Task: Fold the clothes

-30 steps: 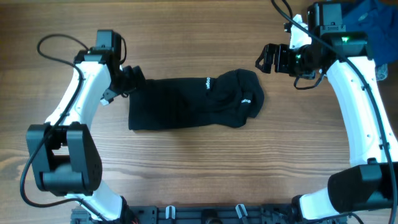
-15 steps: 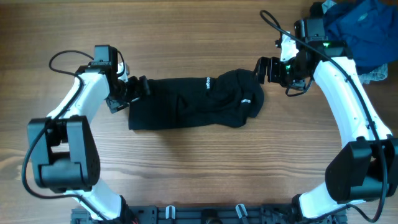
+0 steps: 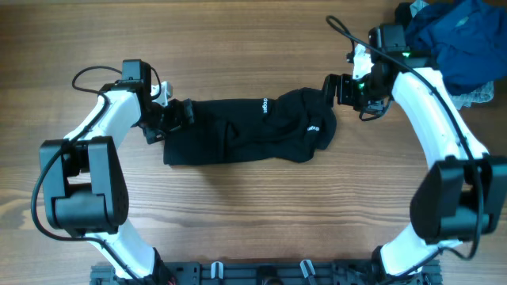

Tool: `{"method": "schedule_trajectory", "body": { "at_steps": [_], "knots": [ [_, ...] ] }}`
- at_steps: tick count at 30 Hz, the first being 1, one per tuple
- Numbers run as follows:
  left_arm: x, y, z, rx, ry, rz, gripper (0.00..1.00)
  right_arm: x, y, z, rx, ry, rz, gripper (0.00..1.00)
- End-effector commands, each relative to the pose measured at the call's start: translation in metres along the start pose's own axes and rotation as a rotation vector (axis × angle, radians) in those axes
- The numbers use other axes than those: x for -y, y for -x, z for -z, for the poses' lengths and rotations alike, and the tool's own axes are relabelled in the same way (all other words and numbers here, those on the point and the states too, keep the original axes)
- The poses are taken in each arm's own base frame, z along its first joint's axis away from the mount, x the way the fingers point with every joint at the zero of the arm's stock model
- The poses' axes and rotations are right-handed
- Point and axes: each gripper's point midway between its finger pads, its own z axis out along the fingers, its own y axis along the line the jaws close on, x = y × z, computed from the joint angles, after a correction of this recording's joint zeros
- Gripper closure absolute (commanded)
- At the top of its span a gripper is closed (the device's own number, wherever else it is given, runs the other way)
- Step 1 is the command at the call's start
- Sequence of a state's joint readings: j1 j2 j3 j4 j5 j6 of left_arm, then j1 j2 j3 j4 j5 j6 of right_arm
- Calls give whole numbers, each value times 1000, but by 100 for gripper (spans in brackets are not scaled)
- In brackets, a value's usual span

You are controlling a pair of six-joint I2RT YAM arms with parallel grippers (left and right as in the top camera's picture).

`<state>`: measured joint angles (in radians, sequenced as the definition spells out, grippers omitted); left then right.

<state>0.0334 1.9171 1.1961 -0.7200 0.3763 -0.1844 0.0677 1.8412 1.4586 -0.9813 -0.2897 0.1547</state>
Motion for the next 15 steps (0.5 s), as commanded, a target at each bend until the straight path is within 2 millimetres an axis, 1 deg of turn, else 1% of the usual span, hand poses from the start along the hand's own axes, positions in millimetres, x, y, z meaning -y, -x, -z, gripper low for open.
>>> {"method": "schedule_trajectory", "body": {
  "at_steps": [1,6,7,9,13,15],
  "knots": [
    [-5,-13,-21,-72,-19,0,0,11,-10,-30,-81,-18,11,0],
    [-5,-13,-21,-72,-19,-1,0,15,-21,-62,-172,14,1,0],
    [-5,-13,-21,-72,-19,-1,0,11,-23,-66,-186,46,19,0],
    [-5,-13,-21,-72,-19,-1,0,-3,-26,-69,-203,141,57,0],
    [-5,-13,-21,-72,-19,0,0,-6,-28,-70,-208,168,82,0],
    [-5,-13,-21,-72,-19,0,0,-5,-29,-73,-218,167,78,0]
  ]
}}
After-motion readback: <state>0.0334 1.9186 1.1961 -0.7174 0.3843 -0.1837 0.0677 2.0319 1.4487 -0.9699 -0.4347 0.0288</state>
